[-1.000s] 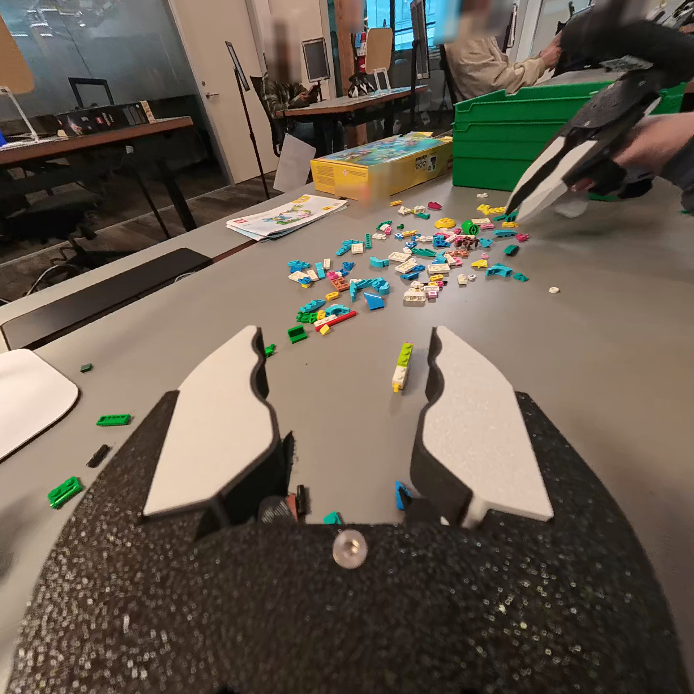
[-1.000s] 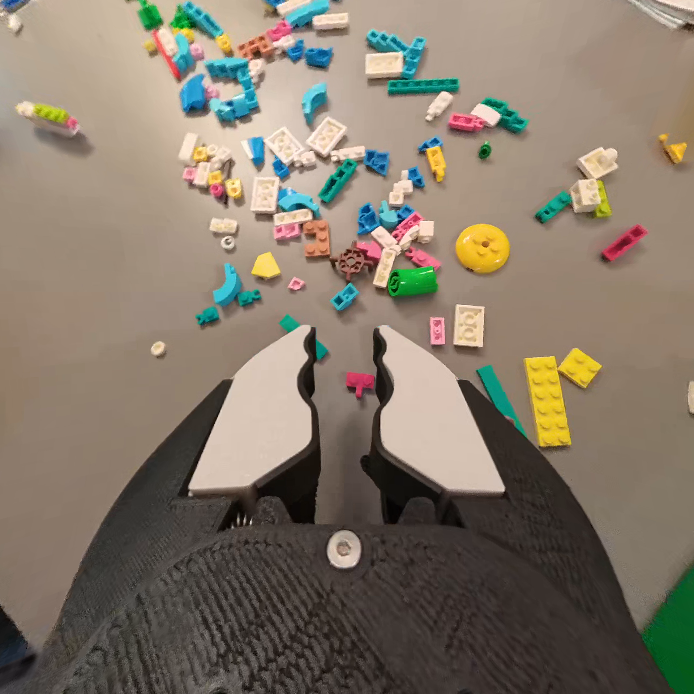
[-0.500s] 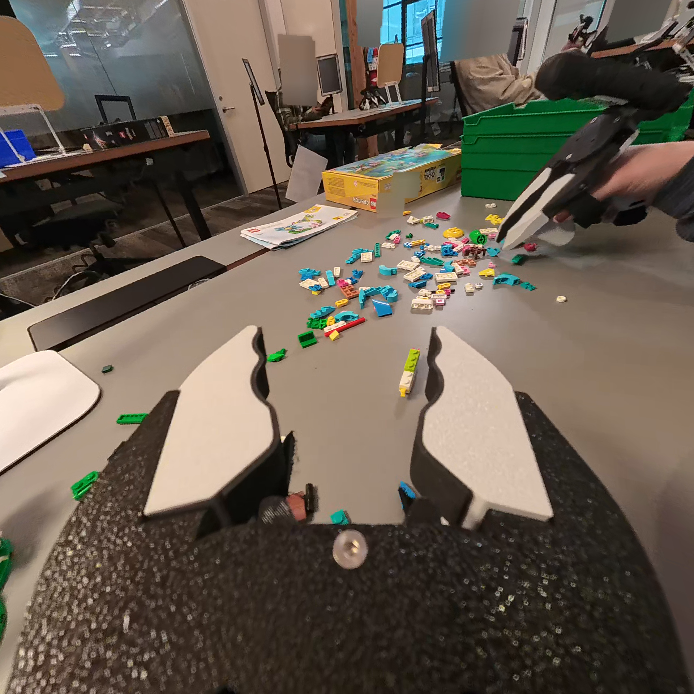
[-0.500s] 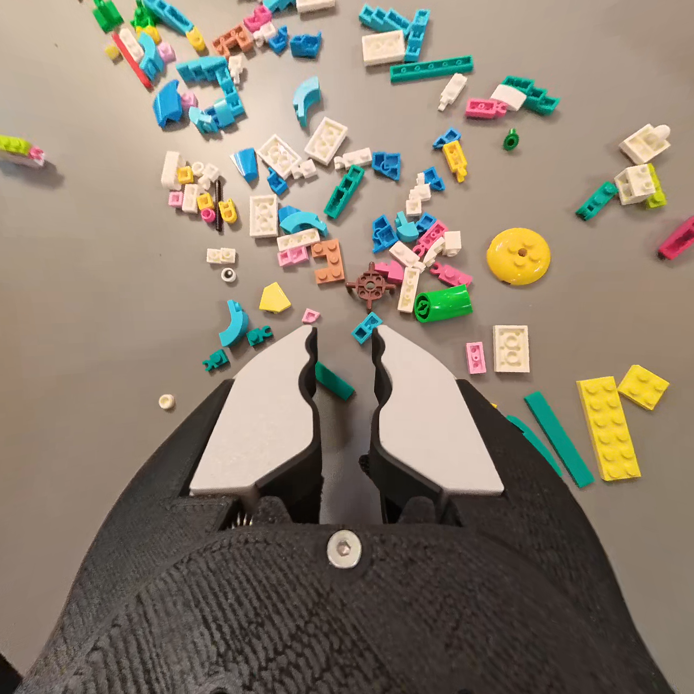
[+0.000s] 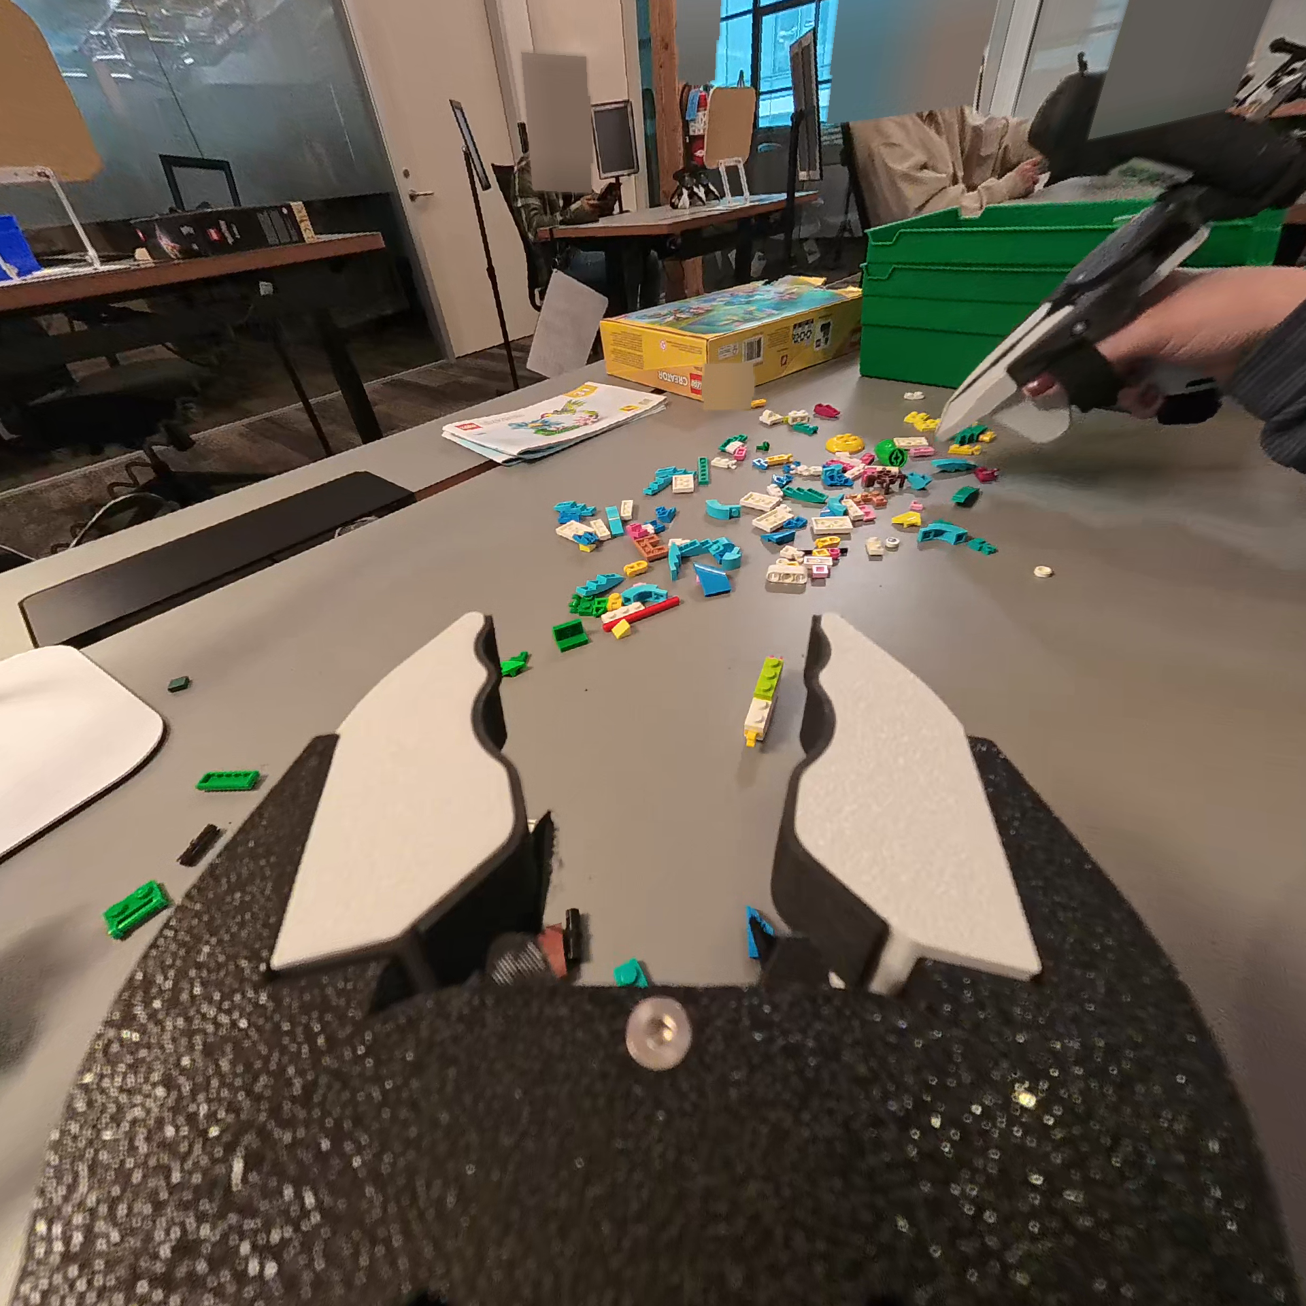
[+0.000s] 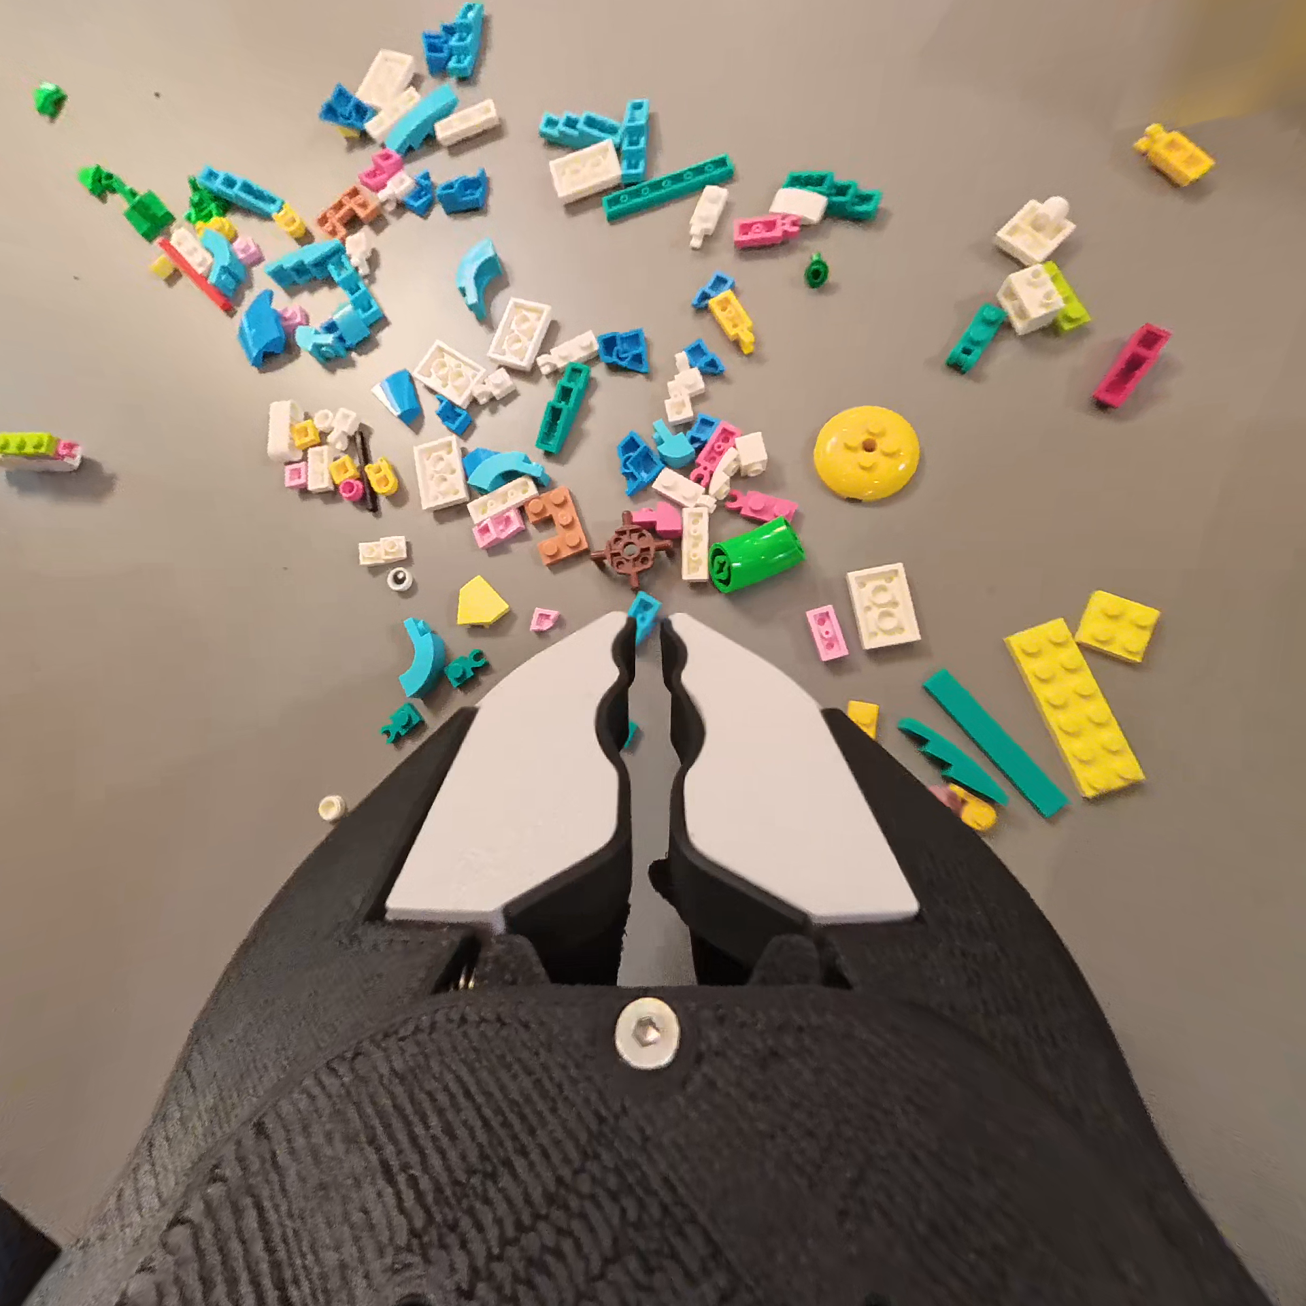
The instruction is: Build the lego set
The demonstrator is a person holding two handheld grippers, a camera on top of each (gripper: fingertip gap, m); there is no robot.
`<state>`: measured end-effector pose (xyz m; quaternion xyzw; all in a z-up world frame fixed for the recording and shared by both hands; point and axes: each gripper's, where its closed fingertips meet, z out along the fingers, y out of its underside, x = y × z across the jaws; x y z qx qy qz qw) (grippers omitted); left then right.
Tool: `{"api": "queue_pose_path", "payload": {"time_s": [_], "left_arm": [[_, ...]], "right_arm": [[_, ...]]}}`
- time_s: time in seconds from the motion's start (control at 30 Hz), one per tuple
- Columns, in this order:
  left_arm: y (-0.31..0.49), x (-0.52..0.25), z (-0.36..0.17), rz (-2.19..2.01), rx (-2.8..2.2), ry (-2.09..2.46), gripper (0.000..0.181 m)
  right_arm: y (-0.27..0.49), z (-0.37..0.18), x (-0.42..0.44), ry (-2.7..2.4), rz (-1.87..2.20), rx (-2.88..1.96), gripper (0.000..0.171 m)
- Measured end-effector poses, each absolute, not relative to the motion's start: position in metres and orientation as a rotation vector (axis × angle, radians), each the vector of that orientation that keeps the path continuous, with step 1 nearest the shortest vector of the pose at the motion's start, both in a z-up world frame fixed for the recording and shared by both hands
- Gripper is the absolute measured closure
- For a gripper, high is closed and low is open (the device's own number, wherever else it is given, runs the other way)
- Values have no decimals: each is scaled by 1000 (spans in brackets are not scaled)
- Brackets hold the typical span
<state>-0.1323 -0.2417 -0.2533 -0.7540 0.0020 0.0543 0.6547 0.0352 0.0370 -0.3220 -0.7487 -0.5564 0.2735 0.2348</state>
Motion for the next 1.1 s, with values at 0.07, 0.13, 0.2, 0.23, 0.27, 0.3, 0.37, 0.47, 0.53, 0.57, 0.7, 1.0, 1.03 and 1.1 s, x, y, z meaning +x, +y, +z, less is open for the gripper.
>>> {"api": "queue_pose_path", "payload": {"time_s": [0.07,0.13,0.2,0.23,0.27,0.3,0.37,0.47,0.53,0.57,0.7,1.0,1.03,1.1], "left_arm": [[-242,-132,-254,124,-1711,8,99],[-241,-132,-255,133,-1717,14,99],[-241,-131,-256,145,-1722,23,99],[-241,-131,-256,152,-1724,27,99],[-241,-131,-255,160,-1724,31,99],[-241,-131,-255,167,-1723,35,99],[-242,-131,-253,181,-1720,39,98],[-244,-131,-250,188,-1712,43,98],[-244,-130,-249,191,-1708,45,98],[-244,-130,-248,193,-1708,46,98],[-244,-130,-251,198,-1720,49,97],[-239,-102,-248,-17,-1675,134,107],[-239,-95,-247,-71,-1664,146,113],[-239,-82,-246,-174,-1644,179,124]], "right_arm": [[42,-319,34,-1492,756,-2064,165],[44,-319,31,-1498,724,-2067,162],[42,-323,28,-1553,665,-2071,157],[40,-325,28,-1583,651,-2082,156],[37,-327,28,-1609,637,-2100,156],[35,-330,28,-1630,620,-2122,156],[34,-338,30,-1666,565,-2164,156],[30,-349,31,-1705,516,-2203,154],[29,-353,31,-1724,460,-2196,152],[28,-354,31,-1731,436,-2192,151],[30,-354,29,-1723,443,-2188,163],[-121,-237,-32,-1751,1671,-1108,164],[-140,-231,-33,-1761,1752,-1010,164],[-171,-225,-38,-1775,1873,-869,164]]}}
